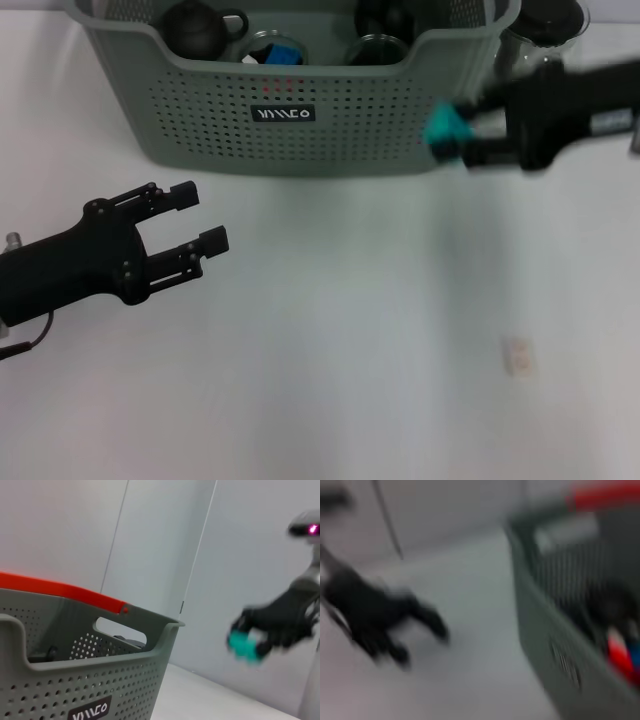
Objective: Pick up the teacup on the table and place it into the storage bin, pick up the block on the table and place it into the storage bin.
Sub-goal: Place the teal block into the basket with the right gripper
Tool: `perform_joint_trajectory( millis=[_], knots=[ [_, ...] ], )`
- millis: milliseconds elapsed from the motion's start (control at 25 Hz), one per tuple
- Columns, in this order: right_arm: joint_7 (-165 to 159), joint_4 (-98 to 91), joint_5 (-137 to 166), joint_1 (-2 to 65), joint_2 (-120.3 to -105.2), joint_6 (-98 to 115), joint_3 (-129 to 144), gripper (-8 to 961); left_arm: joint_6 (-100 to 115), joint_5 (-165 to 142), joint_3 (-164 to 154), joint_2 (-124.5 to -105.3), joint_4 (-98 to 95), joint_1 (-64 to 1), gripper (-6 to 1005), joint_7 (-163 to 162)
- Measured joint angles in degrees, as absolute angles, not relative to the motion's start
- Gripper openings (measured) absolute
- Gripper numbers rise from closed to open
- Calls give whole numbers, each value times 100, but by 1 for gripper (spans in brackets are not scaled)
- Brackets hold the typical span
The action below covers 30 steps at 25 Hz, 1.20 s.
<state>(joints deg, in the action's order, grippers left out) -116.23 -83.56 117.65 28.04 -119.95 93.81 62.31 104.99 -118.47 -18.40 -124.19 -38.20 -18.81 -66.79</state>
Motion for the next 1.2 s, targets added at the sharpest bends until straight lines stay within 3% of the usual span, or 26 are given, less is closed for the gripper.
perform_joint_trajectory(
  millis=[200, 400, 920, 1200],
  knots=[
    [-11329, -8136, 10745, 2956, -12037, 8675, 6075, 429, 10417, -11855, -1835, -12410, -3705, -1890, 727, -6628],
    [-11719, -7636, 10816, 3395, -12037, 6459, 7239, 430, 10375, -11856, -1835, -12409, -3673, -1898, 727, -6604],
    [-14348, -2926, 13334, 7352, -12010, 3821, 7783, 430, 10417, -11870, -1919, -12412, -3613, -1921, 728, -6600],
    [-14573, -2409, 13635, 7716, -12042, 3493, 7805, 430, 10420, -11874, -1959, -12410, -3612, -1938, 728, -6600]
  ],
)
